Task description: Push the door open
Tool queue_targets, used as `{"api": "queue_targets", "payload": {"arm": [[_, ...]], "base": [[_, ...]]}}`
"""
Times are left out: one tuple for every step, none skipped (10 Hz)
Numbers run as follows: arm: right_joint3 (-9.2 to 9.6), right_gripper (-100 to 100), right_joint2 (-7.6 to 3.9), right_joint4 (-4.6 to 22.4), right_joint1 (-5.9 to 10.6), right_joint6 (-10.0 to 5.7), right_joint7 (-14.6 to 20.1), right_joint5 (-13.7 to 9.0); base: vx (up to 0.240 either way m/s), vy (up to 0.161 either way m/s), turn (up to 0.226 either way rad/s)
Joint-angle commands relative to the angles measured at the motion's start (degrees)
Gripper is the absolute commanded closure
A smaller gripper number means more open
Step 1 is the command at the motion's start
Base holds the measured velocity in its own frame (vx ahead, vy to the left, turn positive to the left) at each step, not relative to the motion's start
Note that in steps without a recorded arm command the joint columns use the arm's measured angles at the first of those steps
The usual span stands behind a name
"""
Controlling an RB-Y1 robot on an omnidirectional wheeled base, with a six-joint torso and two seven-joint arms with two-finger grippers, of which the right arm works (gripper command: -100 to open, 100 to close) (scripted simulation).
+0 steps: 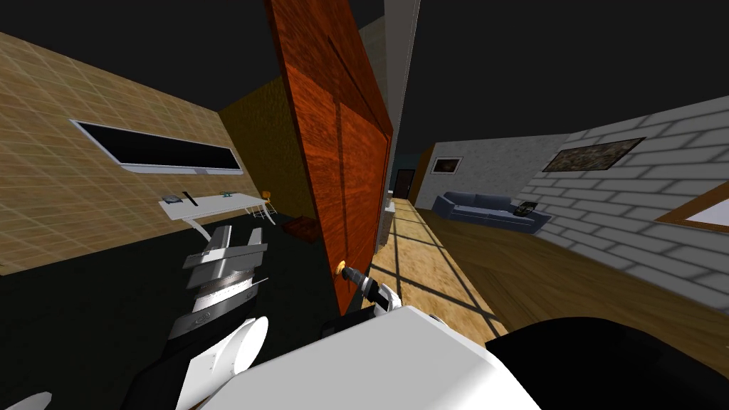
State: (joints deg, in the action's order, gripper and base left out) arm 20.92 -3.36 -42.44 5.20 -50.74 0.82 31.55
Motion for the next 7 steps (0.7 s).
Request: {"api": "queue_targets", "payload": {"arm": [[0.15, 100, -0.54, 0.76, 0.62, 0.22, 2.86, -1.82], [0.15, 100, -0.54, 0.76, 0.62, 0.22, 3.77, -1.82], [0.62, 100, -0.61, 0.98, 0.82, 0.34, 5.81, -2.86], [0.62, 100, -0.61, 0.98, 0.82, 0.34, 6.14, -2.86], [1.11, 100, -0.65, 1.21, 1.03, 0.46, 8.35, -3.91], [1.6, 100, -0.68, 1.44, 1.23, 0.58, 9.83, -4.97], [1.6, 100, -0.68, 1.44, 1.23, 0.58, 10.91, -4.97]], "base": [[0.032, 0.066, -0.057], [0.035, 0.054, -0.033], [0.039, 0.049, -0.032], [0.032, 0.036, -0.021], [0.033, 0.043, -0.031], [0.04, 0.063, -0.047], [0.035, 0.045, -0.039]]}}
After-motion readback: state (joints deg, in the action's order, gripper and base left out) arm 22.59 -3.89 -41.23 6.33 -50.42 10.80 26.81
